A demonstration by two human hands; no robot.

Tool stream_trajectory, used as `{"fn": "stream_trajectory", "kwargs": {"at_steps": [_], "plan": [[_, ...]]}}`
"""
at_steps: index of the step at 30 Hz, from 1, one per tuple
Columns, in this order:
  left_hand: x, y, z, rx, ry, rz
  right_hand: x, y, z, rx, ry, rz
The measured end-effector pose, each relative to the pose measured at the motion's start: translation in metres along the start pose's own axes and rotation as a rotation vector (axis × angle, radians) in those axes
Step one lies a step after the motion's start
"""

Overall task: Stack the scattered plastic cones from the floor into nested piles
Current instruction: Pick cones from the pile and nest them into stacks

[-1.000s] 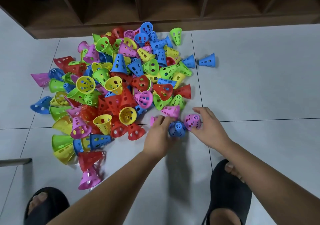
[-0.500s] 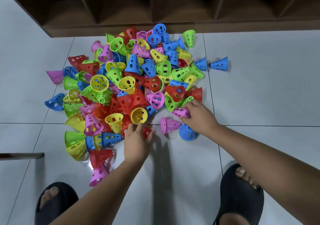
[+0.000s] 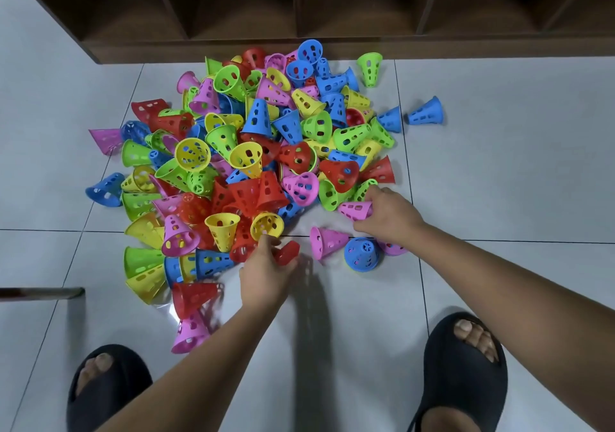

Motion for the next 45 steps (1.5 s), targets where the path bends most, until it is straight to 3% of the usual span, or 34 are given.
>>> {"fn": "stream_trajectory", "kwargs": {"at_steps": [6, 12, 18, 29, 33, 38, 45], "plan": [[0.014, -0.011, -0.050, -0.208, -0.134, -0.096, 0.024, -0.036, -0.024, -0.003, 0.369, -0.130], [-0.010, -0.023, -0.110, -0.346, -0.340, 0.039, 0.020, -0.066, -0.056, 0.082, 0.605, -0.233], [-0.046, -0.029, -0.137, -0.456, -0.298, 0.105, -0.013, -0.081, -0.080, 0.107, 0.636, -0.274], [-0.085, -0.029, -0.127, -0.541, 0.048, 0.087, -0.048, -0.079, -0.087, 0.083, 0.558, -0.245], [-0.082, -0.025, -0.106, -0.546, 0.212, 0.132, -0.058, -0.079, -0.078, 0.185, 0.484, -0.176], [-0.057, -0.026, -0.091, -0.555, 0.177, 0.130, -0.064, -0.073, -0.066, 0.282, 0.367, -0.103], [-0.026, -0.002, -0.104, -0.595, 0.197, -0.015, -0.007, -0.036, -0.044, 0.280, 0.323, -0.324]]}}
Point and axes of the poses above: each hand's wrist, its own y-axis towards the middle knuckle, its own x-axis out of the back of the hand, z = x × y, the point moved 8 cm from there along y, towards the middle knuckle, and after that the axes turned 11 degrees about z, right-handed, at the moved point
